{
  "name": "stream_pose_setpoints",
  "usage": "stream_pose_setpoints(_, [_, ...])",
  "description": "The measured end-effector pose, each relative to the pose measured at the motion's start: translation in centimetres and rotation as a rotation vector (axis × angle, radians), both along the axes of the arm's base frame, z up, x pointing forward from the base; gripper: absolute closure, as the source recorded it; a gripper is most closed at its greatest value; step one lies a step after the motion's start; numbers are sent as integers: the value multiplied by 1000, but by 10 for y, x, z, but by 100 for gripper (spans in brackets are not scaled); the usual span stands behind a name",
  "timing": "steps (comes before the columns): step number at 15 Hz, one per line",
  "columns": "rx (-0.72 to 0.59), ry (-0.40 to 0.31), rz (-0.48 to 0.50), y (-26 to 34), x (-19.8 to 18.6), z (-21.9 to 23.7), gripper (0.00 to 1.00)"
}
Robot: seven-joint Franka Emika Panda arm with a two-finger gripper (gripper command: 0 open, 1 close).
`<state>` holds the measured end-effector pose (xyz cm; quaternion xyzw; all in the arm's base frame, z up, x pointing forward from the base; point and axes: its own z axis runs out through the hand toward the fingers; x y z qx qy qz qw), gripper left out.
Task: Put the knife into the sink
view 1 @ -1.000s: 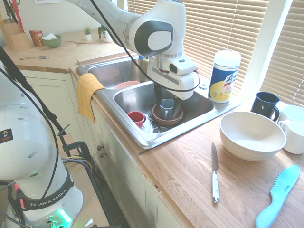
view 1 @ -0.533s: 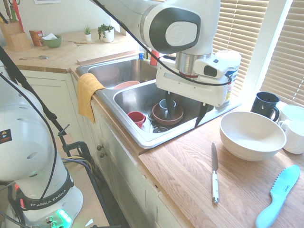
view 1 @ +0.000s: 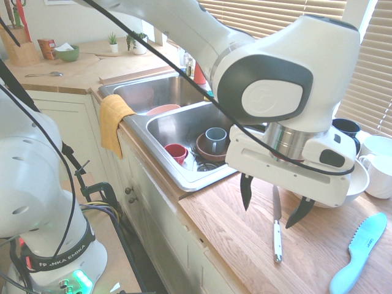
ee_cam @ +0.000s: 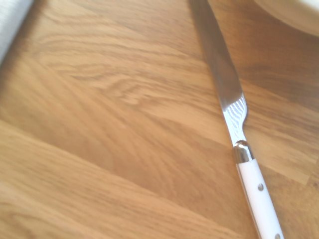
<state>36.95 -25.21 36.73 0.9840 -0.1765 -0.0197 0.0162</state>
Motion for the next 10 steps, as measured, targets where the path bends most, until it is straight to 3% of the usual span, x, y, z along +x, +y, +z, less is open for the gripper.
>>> stream_pose_setpoints(5, [-33,0,-19,-12,9,-34,0])
stream_pose_setpoints(6, [-37,-1,-24,-14,10,-40,100])
stream_pose_setpoints(10, [-38,8,-37,-14,12,-52,100])
